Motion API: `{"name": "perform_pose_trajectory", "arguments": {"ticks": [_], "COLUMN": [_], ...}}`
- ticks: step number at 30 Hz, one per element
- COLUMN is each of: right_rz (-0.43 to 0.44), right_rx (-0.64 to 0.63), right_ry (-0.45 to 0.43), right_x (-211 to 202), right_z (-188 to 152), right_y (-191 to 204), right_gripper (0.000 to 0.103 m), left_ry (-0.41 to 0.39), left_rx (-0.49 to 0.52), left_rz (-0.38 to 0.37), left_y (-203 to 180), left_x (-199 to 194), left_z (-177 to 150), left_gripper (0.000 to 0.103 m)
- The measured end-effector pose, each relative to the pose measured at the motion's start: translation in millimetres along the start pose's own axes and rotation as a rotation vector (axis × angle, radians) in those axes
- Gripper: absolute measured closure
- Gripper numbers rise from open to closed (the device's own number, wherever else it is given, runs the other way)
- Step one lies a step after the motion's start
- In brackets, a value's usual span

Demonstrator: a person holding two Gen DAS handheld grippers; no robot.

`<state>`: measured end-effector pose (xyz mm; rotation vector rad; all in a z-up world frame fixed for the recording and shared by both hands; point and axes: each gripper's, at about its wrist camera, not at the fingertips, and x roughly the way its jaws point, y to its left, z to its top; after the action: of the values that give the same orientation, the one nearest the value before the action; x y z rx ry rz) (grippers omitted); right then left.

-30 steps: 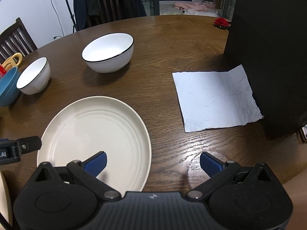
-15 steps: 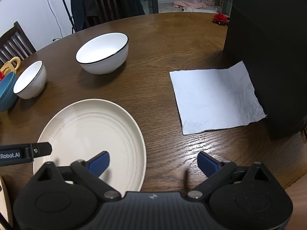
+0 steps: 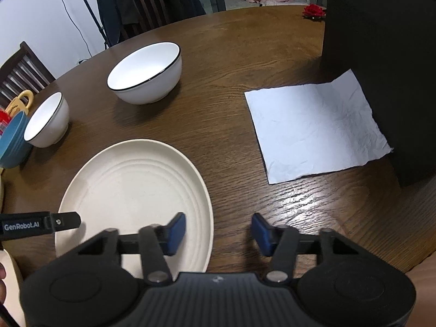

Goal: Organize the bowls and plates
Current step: 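Close the left tool on a cream plate rim while the right tool grips another, then carry the gripped cream plates across the table with both tools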

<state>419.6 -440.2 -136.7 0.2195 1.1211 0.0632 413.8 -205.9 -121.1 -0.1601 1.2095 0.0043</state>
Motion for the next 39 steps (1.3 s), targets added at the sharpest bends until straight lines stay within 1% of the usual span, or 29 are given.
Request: {"name": "perform_pose_trajectory", "arguments": {"ticks": [1, 2, 4, 5, 7, 9, 10, 13, 24, 39], "right_rz": [0.005, 0.009, 0.017, 0.021, 0.026, 0.034, 0.037, 0.034, 0.037, 0.041], "right_rx": [0.001, 0.002, 0.005, 0.007, 0.012, 0.017, 0.017, 0.020, 0.014, 0.014], "right_ry": [0.002, 0.003, 0.007, 0.008, 0.011, 0.015, 0.016, 0.015, 0.013, 0.013], "right_x": [0.5, 0.9, 1.4, 1.9, 2.4, 3.3, 3.3, 3.4, 3.3, -1.3], "right_z": [-0.4, -0.5, -0.8, -0.8, -1.2, -1.9, -2.5, -3.5, -3.8, -7.1], "right_y": [-0.1, 0.1, -0.3, -0.5, -1.7, -2.5, -3.0, -2.6, -2.9, -5.1], "right_gripper": [0.064, 0.066, 0.074, 0.076, 0.087, 0.094, 0.097, 0.098, 0.098, 0.098], "left_ry": [0.003, 0.006, 0.009, 0.010, 0.010, 0.012, 0.011, 0.011, 0.010, 0.009], "left_rx": [-0.001, -0.002, -0.003, -0.003, -0.002, 0.004, 0.003, 0.003, 0.024, 0.085], "left_rz": [-0.003, -0.006, -0.007, -0.008, -0.003, 0.003, -0.002, -0.004, 0.006, 0.019], "left_y": [0.3, 0.5, 1.1, 1.2, 2.1, 2.2, 3.3, 3.7, -0.1, -8.6], "left_x": [0.3, 0.8, 1.8, 2.0, 2.1, 2.2, 2.3, 2.0, 1.5, -5.3], "left_z": [0.1, 0.1, -0.1, -0.2, -0.3, -0.7, -0.8, -0.7, -4.1, -7.6], "left_gripper": [0.068, 0.073, 0.078, 0.083, 0.087, 0.094, 0.094, 0.094, 0.094, 0.094]}}
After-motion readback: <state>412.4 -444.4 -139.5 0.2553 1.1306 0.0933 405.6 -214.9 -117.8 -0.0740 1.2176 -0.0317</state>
